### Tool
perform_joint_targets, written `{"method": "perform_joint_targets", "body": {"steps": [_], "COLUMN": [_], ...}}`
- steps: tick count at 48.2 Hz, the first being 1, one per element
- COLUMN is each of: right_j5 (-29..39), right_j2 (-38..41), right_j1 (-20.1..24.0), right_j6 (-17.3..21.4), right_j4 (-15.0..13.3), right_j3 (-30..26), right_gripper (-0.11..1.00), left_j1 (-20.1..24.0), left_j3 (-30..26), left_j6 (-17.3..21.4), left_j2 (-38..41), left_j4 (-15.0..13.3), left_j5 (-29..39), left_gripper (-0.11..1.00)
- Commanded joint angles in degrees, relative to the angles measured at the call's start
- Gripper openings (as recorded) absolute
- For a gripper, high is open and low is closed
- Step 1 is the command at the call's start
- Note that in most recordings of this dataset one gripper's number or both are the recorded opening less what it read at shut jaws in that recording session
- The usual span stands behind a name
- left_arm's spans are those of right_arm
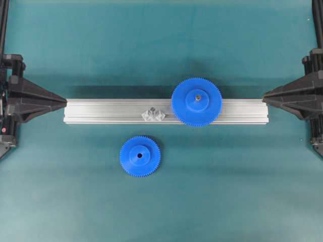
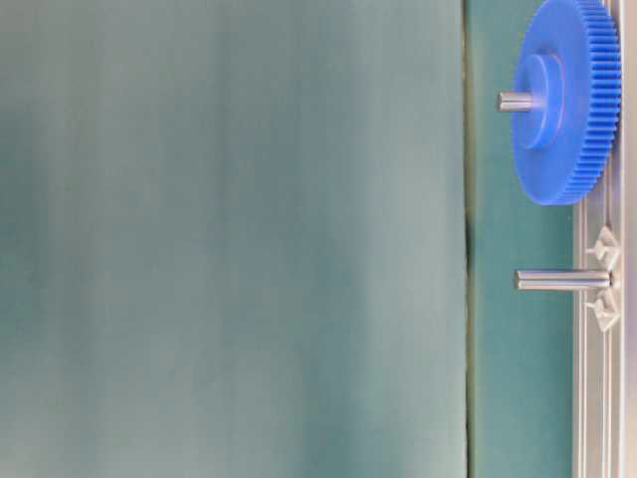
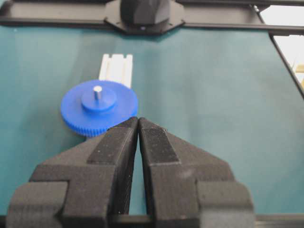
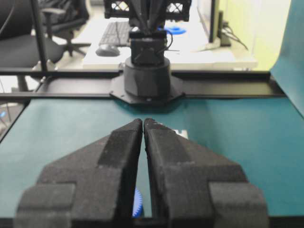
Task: Find the location of the shaft and insert the small gear.
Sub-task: 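Move the left gripper over the loose small blue gear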
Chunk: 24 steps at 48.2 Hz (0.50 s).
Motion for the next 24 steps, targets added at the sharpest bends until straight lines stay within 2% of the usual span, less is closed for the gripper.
{"method": "perform_joint_targets", "body": {"steps": [1,3,5,8,13,24], "right_j5": [0.0,1.1,2.5,4.9,8.9,20.7], "right_j2": [0.6,0.2,-0.3,-1.0,-2.2,-1.9], "right_j1": [0.2,0.2,0.2,0.2,0.2,-1.2], "right_j6": [-0.3,-0.1,0.3,1.0,1.8,2.0], "right_j4": [0.2,0.5,1.0,1.1,1.1,1.1], "right_j3": [-0.4,-0.1,-0.1,-0.2,-1.1,-1.4], "right_gripper": [0.16,0.18,0.24,0.17,0.09,0.07], "left_j1": [-1.8,-2.1,-2.4,-2.8,-4.0,-5.2], "left_j3": [-1.6,-2.1,-2.8,-4.1,-7.0,-13.9], "left_j6": [-0.8,-1.1,-1.3,-1.7,-1.7,-1.6], "left_j2": [0.3,0.4,0.5,2.0,6.0,18.6], "left_j4": [0.6,0.6,0.6,0.6,0.6,0.6], "left_j5": [-0.5,-0.5,-0.4,1.1,5.6,10.6], "left_gripper": [0.11,0.11,0.07,0.00,-0.01,-0.01]}}
